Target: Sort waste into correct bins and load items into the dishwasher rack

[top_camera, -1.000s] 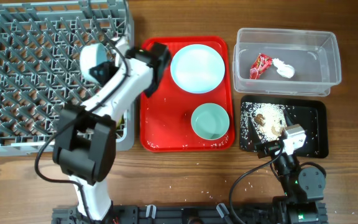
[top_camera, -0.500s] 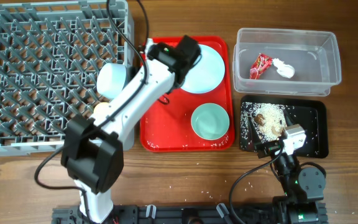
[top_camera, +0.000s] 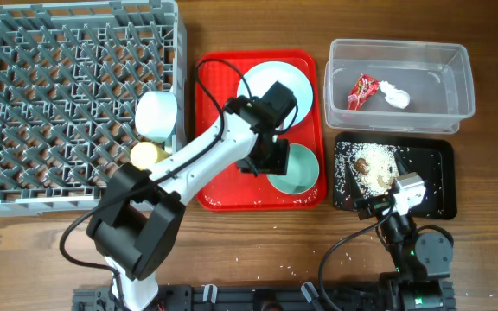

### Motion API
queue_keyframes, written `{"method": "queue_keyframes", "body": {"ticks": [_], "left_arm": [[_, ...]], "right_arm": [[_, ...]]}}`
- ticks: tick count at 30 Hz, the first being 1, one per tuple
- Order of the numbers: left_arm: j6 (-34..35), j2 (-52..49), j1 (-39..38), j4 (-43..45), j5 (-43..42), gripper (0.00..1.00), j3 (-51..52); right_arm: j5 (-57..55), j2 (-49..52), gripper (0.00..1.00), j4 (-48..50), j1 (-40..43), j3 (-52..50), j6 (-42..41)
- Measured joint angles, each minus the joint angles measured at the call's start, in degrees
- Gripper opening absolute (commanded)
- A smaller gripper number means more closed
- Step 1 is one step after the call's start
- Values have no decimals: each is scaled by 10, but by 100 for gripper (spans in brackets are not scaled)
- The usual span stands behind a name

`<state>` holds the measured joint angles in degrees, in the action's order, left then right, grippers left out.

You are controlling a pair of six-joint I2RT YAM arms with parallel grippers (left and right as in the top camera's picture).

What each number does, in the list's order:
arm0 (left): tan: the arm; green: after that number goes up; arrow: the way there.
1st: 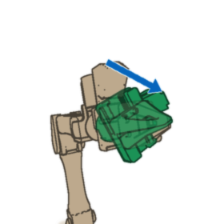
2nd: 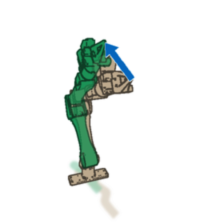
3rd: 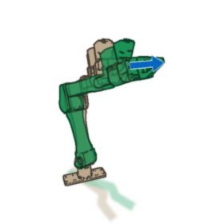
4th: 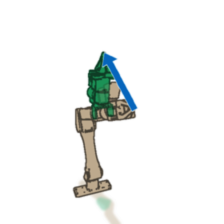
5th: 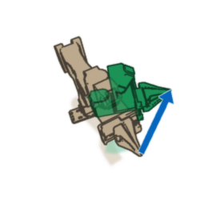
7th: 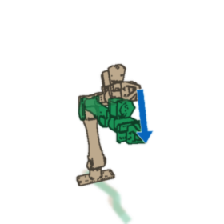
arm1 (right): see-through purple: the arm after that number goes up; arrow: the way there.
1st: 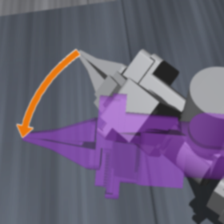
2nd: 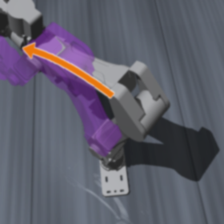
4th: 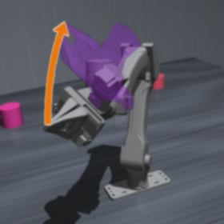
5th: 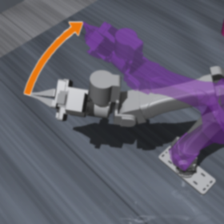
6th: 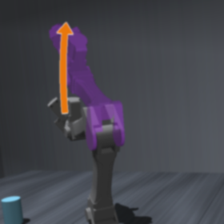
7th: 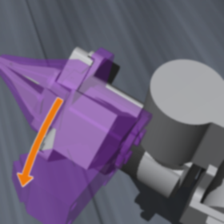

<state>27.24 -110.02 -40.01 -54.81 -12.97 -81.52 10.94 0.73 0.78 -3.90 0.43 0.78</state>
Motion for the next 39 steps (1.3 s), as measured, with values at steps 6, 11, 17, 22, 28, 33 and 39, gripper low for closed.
{"method": "queue_keyframes", "body": {"ticks": [6, 11, 17, 22, 28, 33, 39], "left_arm": [[3, 0, 0, 59, 33, 28, 56], [16, 0, 0, 89, 41, 4, 73], [20, 6, 7, 8, 64, 4, 61], [27, 79, 50, -229, 252, 4, -82], [50, 219, 112, -339, 556, 4, -152], [87, 187, 215, -301, 695, 4, -101], [95, 144, 254, -192, 807, 4, -27]], "right_arm": [[0, 0, 100, 0, 0, 0, 0], [0, 0, 100, 0, 0, 0, 0], [0, 0, 100, 0, 0, 0, 0], [0, 0, 100, 0, 0, 0, 0], [0, 0, 100, 0, 0, 0, 0], [0, 0, 100, 0, 0, 0, 0], [0, 0, 100, 0, 0, 0, 0]]}}
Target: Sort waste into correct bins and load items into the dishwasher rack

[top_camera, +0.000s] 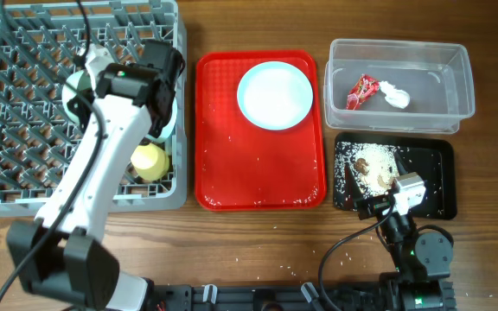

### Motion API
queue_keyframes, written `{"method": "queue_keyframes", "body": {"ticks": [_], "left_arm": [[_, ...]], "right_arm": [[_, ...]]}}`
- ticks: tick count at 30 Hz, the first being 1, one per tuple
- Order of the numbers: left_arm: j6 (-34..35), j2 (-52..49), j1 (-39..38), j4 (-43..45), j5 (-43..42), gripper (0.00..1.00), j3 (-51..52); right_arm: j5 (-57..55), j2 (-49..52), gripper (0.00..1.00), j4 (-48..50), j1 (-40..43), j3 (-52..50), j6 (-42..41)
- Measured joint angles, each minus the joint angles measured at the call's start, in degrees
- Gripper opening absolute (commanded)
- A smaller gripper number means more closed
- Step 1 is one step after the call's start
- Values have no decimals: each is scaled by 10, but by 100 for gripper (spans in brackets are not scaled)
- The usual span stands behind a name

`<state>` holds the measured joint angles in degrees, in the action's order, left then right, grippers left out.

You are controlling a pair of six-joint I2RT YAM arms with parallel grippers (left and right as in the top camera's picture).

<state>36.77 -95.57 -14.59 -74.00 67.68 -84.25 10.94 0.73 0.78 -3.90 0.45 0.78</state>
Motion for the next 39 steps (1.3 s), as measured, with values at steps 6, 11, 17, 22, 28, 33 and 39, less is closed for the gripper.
{"method": "queue_keyframes", "body": {"ticks": [6, 11, 17, 22, 28, 33, 39], "left_arm": [[0, -77, 1, 15, 43, 4, 10], [0, -144, 1, 22, 57, 4, 12], [0, -158, 4, 17, 75, 4, 12], [1, -159, 33, 16, 75, 4, 12], [2, -159, 24, 31, 68, 4, 12], [2, -159, -15, 29, 61, 24, 12], [5, -159, -20, 19, -21, 86, 13]], "right_arm": [[0, 0, 100, 0, 0, 0, 0], [0, 0, 100, 0, 0, 0, 0], [0, 0, 100, 0, 0, 0, 0], [0, 0, 100, 0, 0, 0, 0], [0, 0, 100, 0, 0, 0, 0], [0, 0, 100, 0, 0, 0, 0], [0, 0, 100, 0, 0, 0, 0]]}}
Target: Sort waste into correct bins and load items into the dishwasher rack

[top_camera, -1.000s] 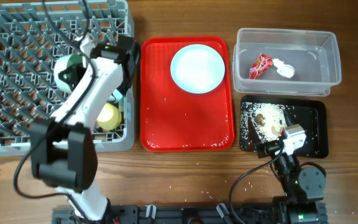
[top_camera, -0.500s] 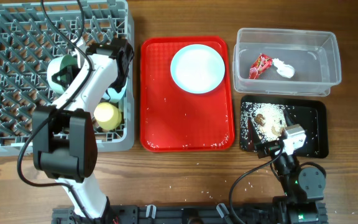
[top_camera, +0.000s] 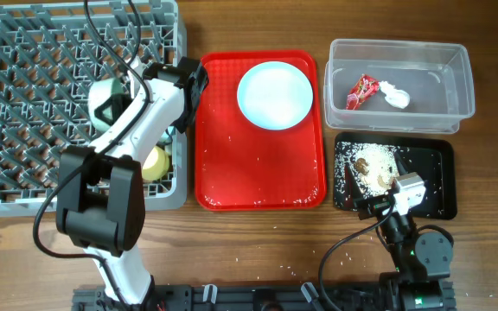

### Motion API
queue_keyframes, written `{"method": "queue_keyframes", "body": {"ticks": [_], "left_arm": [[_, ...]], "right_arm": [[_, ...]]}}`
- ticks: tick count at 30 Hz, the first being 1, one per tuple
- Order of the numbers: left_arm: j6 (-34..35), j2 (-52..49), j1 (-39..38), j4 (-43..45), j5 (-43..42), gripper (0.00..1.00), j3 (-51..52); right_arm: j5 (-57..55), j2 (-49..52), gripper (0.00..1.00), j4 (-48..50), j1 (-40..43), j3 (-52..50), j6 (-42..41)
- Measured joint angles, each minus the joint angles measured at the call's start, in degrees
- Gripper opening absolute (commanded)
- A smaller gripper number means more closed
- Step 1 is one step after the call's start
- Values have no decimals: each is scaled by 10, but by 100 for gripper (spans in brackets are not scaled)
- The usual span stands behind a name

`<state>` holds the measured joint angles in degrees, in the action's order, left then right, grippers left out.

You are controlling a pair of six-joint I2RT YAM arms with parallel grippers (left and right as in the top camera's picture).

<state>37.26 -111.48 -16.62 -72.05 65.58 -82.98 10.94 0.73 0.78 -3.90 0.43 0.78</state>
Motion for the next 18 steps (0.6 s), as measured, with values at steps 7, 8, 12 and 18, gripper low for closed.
{"method": "queue_keyframes", "body": {"ticks": [7, 8, 12, 18], "left_arm": [[-1, 42, -3, -45, -158, 100, -69], [-3, 51, -3, -46, -167, 100, -76], [-35, 145, -3, -25, -357, 84, -125], [-113, 167, -42, 115, -615, 65, -130]], "right_arm": [[0, 0, 100, 0, 0, 0, 0], [0, 0, 100, 0, 0, 0, 0], [0, 0, 100, 0, 0, 0, 0], [0, 0, 100, 0, 0, 0, 0]]}}
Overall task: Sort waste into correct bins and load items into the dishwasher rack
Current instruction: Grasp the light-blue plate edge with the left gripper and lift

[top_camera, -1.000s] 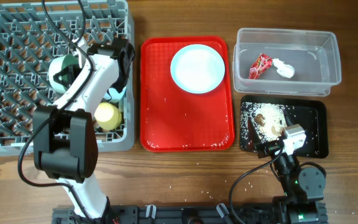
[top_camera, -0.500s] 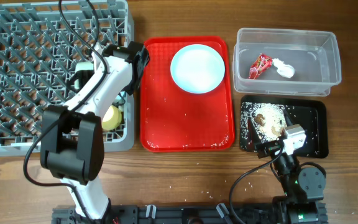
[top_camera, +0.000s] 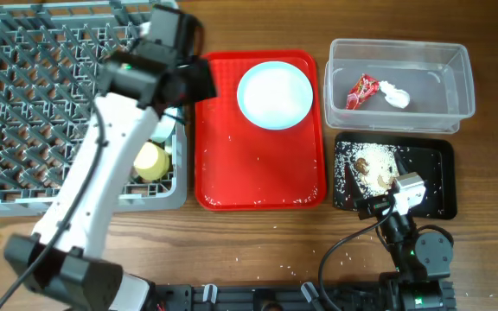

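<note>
My left gripper hangs high over the seam between the grey dishwasher rack and the red tray, and nothing shows between its fingers. The arm covers most of the rack's right side. A yellow cup lies there, with a pale sliver of bowl peeking out beside the arm. On the tray's far half sits a white plate. My right gripper rests low at the front right, its fingers together at the black tray's near edge.
A clear bin at the back right holds a red wrapper and a white tissue. The black tray in front of it carries rice and food scraps. Rice grains dot the table's front.
My left arm has risen and swung so that its gripper now stands over the tray's left edge instead of low at the rack's right wall. The right arm is unchanged.
My left gripper was at a green bowl on the red tray, beside the plate. Then the bowl was gone from the tray and the gripper was over the rack's right side. It stayed low there, and now stands raised and empty.
</note>
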### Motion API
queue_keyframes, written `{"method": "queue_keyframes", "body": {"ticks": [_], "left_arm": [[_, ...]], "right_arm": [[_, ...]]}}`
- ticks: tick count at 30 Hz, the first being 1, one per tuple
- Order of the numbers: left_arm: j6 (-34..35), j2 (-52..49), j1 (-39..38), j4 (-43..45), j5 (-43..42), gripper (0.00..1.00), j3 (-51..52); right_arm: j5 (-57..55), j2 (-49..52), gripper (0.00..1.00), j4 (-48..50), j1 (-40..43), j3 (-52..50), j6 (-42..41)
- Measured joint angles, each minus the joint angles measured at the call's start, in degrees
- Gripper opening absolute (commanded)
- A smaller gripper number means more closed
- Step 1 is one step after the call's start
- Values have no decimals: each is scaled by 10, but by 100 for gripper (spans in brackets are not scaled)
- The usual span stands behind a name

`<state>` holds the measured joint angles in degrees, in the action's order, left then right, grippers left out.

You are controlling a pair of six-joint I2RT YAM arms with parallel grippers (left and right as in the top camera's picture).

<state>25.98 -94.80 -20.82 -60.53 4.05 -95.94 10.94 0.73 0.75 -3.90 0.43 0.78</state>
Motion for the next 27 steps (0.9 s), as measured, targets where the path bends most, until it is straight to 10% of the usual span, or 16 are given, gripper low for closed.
{"method": "queue_keyframes", "body": {"ticks": [10, 18, 27], "left_arm": [[73, -242, -57, 118, -70, 55, 10], [123, -314, -58, 46, -87, 16, 13], [95, -282, -77, -116, -28, 51, 16]], "right_arm": [[0, 0, 100, 0, 0, 0, 0], [0, 0, 100, 0, 0, 0, 0], [0, 0, 100, 0, 0, 0, 0]]}}
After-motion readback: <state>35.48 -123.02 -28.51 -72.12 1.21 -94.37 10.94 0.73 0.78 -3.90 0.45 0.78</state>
